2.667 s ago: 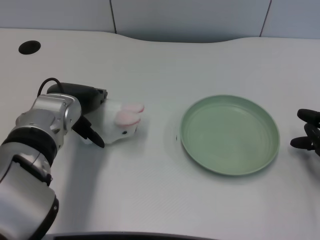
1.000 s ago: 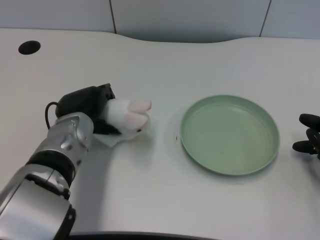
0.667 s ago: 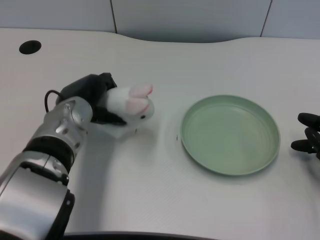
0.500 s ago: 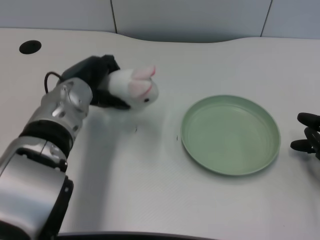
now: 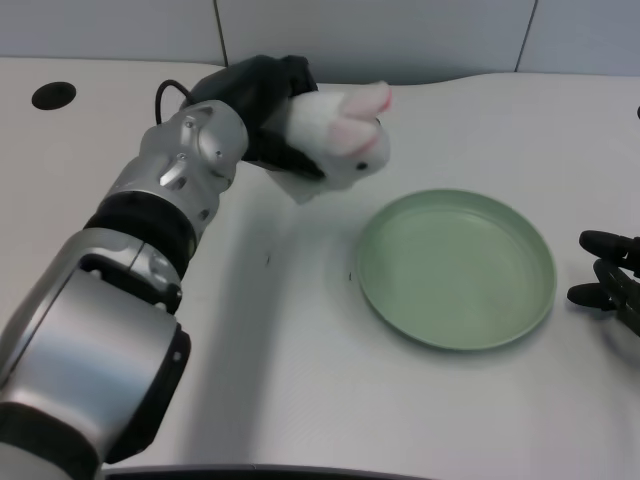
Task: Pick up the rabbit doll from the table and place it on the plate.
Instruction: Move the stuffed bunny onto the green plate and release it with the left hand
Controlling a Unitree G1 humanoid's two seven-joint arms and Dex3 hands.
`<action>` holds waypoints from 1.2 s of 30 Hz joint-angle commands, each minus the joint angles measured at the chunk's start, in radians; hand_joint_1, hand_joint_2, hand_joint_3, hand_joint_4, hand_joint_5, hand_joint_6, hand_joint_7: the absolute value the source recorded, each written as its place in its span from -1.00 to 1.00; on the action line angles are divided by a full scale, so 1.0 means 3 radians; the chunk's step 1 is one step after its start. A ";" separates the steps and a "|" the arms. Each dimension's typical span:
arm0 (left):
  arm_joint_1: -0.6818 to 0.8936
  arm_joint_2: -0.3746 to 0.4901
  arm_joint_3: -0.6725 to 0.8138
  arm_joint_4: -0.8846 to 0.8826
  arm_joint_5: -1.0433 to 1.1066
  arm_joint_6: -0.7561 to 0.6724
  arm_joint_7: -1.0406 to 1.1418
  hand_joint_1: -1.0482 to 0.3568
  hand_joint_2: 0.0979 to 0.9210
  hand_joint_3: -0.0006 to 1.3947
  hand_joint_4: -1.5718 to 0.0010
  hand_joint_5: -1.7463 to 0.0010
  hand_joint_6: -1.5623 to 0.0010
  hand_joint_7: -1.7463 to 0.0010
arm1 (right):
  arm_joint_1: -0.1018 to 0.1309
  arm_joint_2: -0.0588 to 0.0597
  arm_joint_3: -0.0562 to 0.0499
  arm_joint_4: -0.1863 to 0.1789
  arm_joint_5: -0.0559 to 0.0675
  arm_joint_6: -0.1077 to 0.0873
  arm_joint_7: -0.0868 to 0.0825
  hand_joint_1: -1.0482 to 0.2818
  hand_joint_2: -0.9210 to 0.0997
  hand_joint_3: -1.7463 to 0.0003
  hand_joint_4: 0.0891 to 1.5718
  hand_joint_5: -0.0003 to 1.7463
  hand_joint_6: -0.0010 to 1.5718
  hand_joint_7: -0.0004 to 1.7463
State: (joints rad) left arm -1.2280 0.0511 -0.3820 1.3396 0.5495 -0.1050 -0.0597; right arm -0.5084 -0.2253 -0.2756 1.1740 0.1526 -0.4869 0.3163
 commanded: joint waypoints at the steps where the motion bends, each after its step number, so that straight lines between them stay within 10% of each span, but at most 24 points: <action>1: -0.0188 -0.0129 -0.0156 0.0001 0.0130 0.0079 -0.0173 0.23 0.98 -0.92 0.31 -0.68 0.50 -0.28 | -0.0019 0.0056 0.0007 0.0015 0.0008 -0.0094 0.0029 -0.03 -1.00 0.70 -0.07 -0.07 0.26 -0.99; 4: -0.0257 -0.0203 -0.0233 0.0006 0.0184 0.0185 -0.0246 0.18 0.98 -0.93 0.34 -0.36 0.15 0.48 | -0.0019 0.0087 0.0027 0.0006 -0.0016 -0.0113 -0.0005 -0.04 -1.00 0.71 -0.11 -0.01 0.26 -0.99; 13: -0.0347 -0.0480 -0.0446 0.0042 0.0330 0.0475 -0.0363 0.12 0.98 -0.88 0.41 -0.01 -0.01 0.66 | 0.0008 0.0189 0.0080 -0.0097 -0.0049 -0.0120 -0.0101 -0.03 -1.00 0.71 -0.15 0.03 0.25 -1.00; 23: -0.0255 -0.0666 -0.0567 0.0050 0.0382 0.0509 -0.0402 0.03 1.00 -0.75 0.43 0.09 -0.02 0.75 | 0.0070 0.0174 0.0157 -0.0211 -0.0133 -0.0081 -0.0230 -0.04 -1.00 0.69 -0.16 0.05 0.24 -1.00; 32: -0.0130 -0.0826 -0.0568 0.0066 0.0361 0.0532 -0.0315 0.07 1.00 -0.78 0.33 0.03 0.03 0.85 | 0.0126 0.0184 0.0126 -0.0265 -0.0084 -0.0100 -0.0141 -0.05 -1.00 0.70 -0.16 0.06 0.24 -0.99; 36: -0.0102 -0.0858 -0.0569 0.0069 0.0353 0.0561 -0.0314 0.03 1.00 -0.81 0.37 -0.32 0.02 0.86 | 0.0148 0.0201 0.0128 -0.0305 -0.0083 -0.0087 -0.0158 -0.04 -1.00 0.71 -0.16 0.07 0.25 -0.99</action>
State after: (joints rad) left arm -1.2700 -0.2008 -0.5501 1.3571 0.6516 0.0576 -0.1654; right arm -0.4785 -0.1601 -0.2321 1.0911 0.1163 -0.5104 0.2721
